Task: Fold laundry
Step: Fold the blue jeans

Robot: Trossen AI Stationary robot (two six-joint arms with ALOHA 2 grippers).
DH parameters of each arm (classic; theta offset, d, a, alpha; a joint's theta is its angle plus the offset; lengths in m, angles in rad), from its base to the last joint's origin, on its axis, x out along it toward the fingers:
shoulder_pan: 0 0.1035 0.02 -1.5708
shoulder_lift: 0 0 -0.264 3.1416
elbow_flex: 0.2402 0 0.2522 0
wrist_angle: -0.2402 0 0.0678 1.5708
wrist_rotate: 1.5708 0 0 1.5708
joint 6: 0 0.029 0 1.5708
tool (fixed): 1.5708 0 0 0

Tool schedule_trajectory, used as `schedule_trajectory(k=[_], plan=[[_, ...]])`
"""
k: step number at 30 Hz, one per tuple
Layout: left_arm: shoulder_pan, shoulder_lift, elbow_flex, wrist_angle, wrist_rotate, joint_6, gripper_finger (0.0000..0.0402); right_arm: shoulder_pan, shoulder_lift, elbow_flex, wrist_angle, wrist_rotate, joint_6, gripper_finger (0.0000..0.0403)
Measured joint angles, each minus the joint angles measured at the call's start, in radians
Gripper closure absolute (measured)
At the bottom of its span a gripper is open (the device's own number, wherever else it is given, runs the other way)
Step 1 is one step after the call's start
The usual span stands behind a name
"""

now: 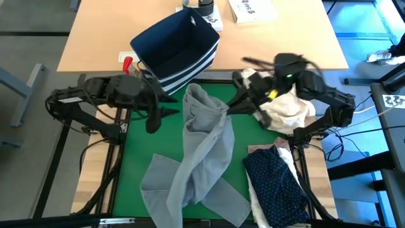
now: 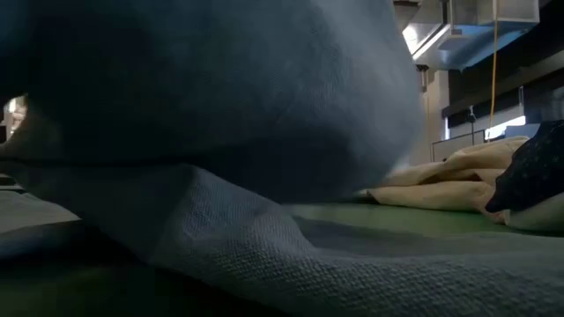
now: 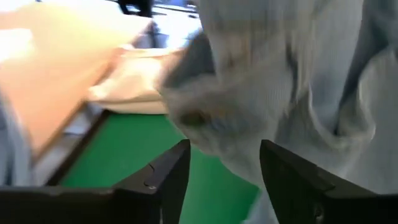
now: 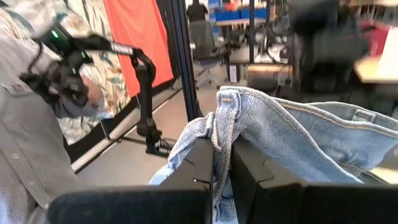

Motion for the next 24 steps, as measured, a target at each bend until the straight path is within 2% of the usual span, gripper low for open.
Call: schedule_trajectory(k=[4, 13, 20, 24], plan=[[0.031, 0.037, -0.001, 0.068, 0.113, 0.038, 0.0192, 0.001, -0.002, 0.080, -0.038, -0.004, -0.003, 0.0381], [0.079, 0.120, -0.001, 0.218, 0.132, 0.173, 0.0178, 0.001, -0.002, 0.114, -0.064, -0.036, 0.038, 0.0381], [0.129, 0.135, 0.003, 0.140, 0.100, 0.182, 0.0178, 0.000, 0.000, 0.114, -0.078, -0.034, 0.048, 0.0381], [0.134, 0.087, 0.076, 0.026, 0.075, 0.200, 0.0178, 0.001, 0.000, 0.114, -0.078, -0.039, 0.065, 0.0381]])
